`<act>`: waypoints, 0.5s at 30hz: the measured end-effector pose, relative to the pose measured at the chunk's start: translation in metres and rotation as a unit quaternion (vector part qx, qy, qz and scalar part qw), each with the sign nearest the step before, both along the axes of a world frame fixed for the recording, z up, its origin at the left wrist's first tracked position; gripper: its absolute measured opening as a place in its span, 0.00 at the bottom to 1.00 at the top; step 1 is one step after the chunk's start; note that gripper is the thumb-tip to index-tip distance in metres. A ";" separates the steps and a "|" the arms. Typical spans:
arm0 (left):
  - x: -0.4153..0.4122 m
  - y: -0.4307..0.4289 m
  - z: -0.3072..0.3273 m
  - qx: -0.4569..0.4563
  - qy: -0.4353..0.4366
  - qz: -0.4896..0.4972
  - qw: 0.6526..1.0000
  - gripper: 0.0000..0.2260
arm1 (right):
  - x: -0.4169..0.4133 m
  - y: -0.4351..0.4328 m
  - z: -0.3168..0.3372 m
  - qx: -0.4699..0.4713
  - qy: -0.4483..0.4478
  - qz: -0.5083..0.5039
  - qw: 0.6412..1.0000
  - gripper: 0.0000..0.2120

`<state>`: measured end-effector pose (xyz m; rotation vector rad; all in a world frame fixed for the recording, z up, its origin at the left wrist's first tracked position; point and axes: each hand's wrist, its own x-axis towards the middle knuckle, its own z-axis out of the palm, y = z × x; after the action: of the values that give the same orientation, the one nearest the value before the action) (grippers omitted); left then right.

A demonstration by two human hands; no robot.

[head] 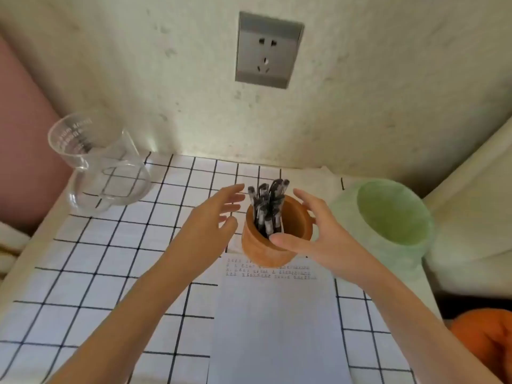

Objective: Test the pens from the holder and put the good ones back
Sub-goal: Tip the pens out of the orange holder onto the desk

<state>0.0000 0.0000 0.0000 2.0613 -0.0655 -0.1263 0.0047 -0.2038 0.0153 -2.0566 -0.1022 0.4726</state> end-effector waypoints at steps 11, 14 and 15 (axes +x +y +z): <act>-0.028 -0.017 -0.031 -0.007 -0.107 0.001 0.994 0.21 | -0.012 0.005 -0.050 0.006 -0.129 -0.010 0.992 0.57; -0.052 -0.019 -0.032 0.005 -0.108 0.003 0.994 0.21 | -0.027 0.006 -0.055 0.021 -0.169 -0.026 0.985 0.53; -0.059 -0.019 -0.030 0.008 -0.104 0.002 0.995 0.20 | -0.033 0.006 -0.056 0.029 -0.179 -0.034 0.983 0.51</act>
<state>-0.0592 -0.0192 -0.0302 2.0835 -0.1887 0.0922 -0.0278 -0.1976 -0.0403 -2.0615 -0.2555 0.0525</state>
